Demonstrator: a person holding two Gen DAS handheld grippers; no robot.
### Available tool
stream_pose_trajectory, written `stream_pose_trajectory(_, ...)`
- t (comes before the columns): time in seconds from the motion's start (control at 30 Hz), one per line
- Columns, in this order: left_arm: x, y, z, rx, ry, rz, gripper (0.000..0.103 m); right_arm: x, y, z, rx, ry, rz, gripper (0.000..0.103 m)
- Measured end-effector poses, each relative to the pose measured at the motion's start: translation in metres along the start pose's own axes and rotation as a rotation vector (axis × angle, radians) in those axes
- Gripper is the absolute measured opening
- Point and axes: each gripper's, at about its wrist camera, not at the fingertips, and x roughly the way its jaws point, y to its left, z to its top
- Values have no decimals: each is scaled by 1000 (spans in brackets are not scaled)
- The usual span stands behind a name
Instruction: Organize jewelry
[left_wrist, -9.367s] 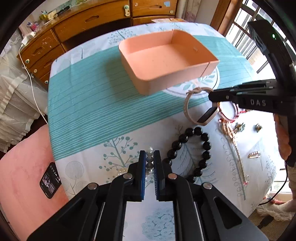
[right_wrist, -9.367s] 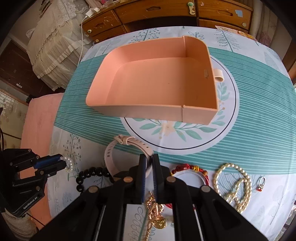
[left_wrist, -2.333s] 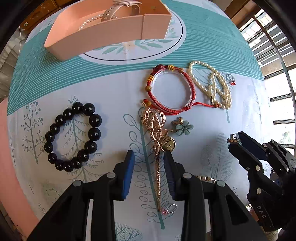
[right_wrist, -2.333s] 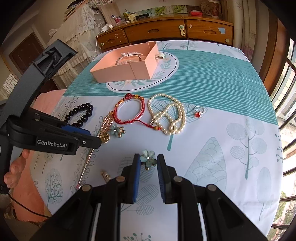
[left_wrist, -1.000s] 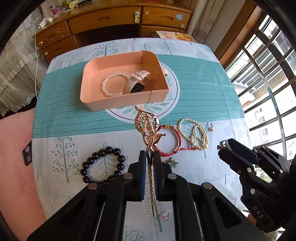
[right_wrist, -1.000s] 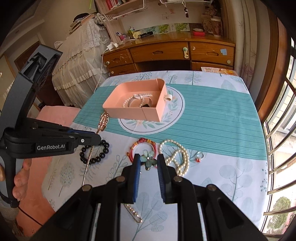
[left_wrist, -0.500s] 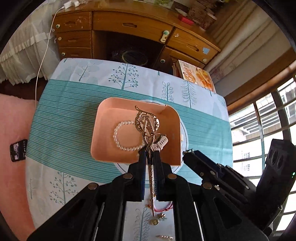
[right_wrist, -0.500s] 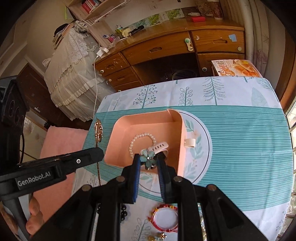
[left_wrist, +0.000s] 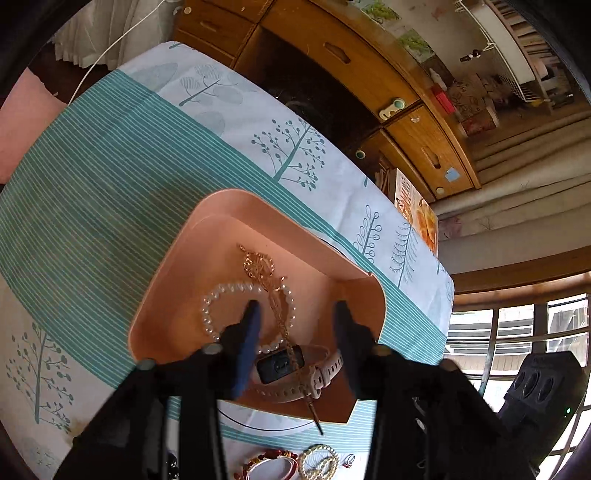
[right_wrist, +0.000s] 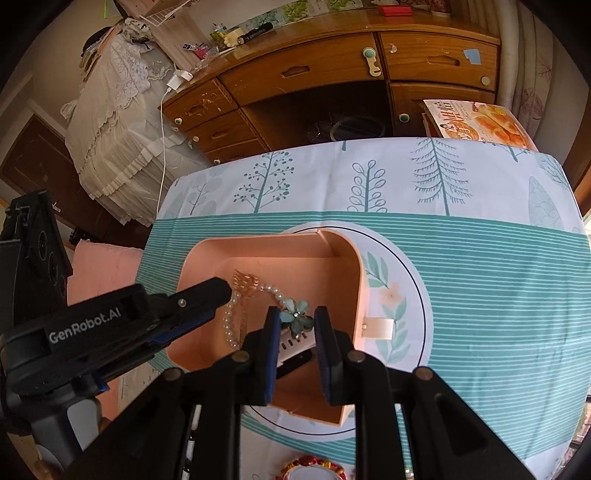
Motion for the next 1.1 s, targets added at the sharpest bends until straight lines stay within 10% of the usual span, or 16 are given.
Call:
stream_pose_trajectory(0.07, -7, 2, -1, 5, -35, 0, 89, 1, 0, -3, -13, 6, -9, 19)
stream_pose_trajectory(0.7, -48, 31, -36, 343, -17, 250, 89, -7, 29, -36, -96, 60, -1, 20)
stream_pose_trajectory(1.1, -64, 54, -32, 327, -19, 230, 89, 27, 50, -35, -58, 116, 20, 29)
